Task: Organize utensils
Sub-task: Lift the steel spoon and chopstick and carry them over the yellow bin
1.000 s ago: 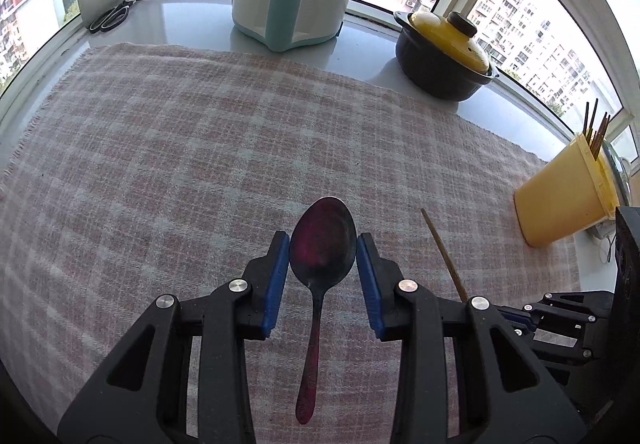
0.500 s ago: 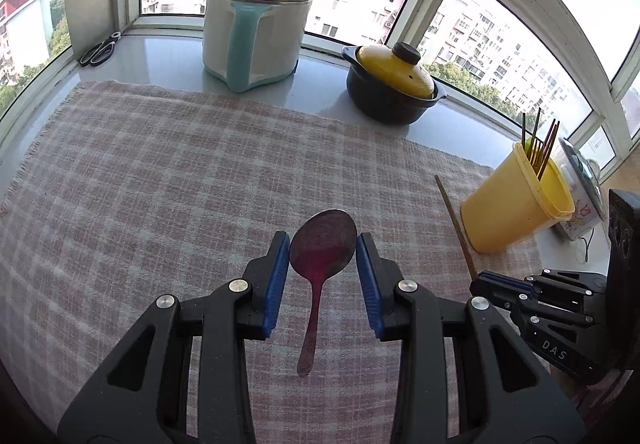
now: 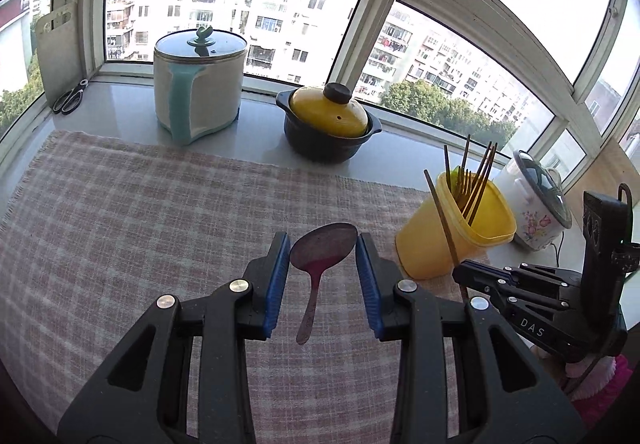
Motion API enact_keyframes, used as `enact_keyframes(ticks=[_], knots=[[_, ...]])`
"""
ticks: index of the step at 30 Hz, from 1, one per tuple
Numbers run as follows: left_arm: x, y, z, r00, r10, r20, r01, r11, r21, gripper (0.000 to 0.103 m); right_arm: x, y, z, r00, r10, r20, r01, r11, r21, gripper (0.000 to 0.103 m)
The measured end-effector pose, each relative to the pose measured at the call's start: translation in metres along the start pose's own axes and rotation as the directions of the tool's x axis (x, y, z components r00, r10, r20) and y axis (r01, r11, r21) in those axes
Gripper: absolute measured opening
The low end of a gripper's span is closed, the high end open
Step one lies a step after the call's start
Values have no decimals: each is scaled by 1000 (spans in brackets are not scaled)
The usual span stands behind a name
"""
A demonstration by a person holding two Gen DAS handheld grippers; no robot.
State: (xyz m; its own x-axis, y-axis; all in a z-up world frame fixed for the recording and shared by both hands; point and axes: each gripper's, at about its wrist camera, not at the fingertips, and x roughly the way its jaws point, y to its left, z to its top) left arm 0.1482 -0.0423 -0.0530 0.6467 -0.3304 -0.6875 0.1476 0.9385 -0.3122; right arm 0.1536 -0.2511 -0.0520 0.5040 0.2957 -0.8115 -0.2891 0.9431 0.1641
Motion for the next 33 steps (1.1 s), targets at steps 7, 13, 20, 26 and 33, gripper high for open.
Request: enact_keyframes(ticks=[7,13,20,26,33], knots=[[-7,-34,16,998,-54,28,53,998,27,34,-24,-24,9,997,-29,69,28,1000,13,4],[-3,-60,28,994,-107,26,107,994,30,33,-38,-44,20,993,-56,103,55,998,12,4],[3,-94,47,989,-146,34,145,988,54,34,-52,-67,38,988,-83,133,84,996,-4,4],[1,-124,66,983,-169,66,164,983,87,33,-63,-90,59,981,-97,168,100,995,-12,4],[16,-151,82,980,-187,74,180,979,99,33,-65,-111,81,976,-98,192,103,995,-17,4]])
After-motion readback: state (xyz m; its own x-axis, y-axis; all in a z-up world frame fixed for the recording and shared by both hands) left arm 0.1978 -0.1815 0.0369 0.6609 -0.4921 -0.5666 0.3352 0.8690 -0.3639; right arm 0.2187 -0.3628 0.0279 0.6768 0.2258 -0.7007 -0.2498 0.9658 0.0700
